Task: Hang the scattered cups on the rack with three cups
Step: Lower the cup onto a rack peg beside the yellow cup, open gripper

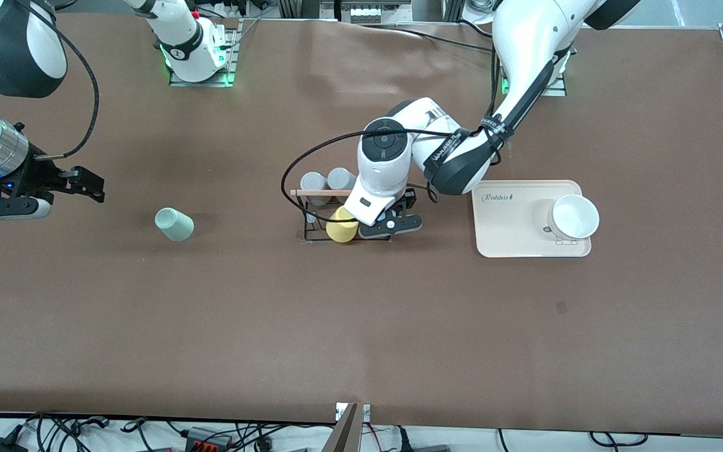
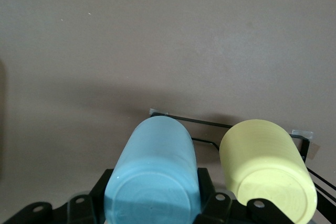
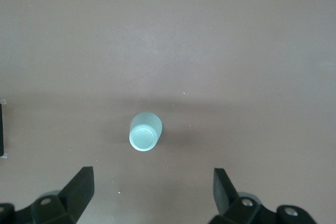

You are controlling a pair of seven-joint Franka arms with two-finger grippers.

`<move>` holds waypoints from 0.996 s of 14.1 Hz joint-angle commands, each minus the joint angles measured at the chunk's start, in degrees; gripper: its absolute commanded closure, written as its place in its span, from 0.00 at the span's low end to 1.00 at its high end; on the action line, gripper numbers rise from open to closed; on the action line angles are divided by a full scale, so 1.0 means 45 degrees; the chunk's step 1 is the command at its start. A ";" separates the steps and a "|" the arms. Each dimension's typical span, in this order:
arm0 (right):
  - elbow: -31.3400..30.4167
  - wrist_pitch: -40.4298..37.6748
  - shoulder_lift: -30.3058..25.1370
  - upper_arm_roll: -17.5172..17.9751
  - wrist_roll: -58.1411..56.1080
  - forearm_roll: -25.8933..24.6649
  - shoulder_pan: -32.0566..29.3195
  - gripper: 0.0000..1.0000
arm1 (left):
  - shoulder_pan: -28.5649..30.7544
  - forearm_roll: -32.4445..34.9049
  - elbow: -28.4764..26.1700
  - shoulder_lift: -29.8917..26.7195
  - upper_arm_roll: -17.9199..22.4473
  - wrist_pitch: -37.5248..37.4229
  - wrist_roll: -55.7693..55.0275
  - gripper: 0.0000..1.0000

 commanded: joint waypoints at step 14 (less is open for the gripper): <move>-0.0268 -0.0425 0.0053 0.0056 0.0001 -0.0092 0.0039 0.00 | 0.1178 0.0350 0.0553 -0.1886 0.0057 -0.1664 0.0566 0.00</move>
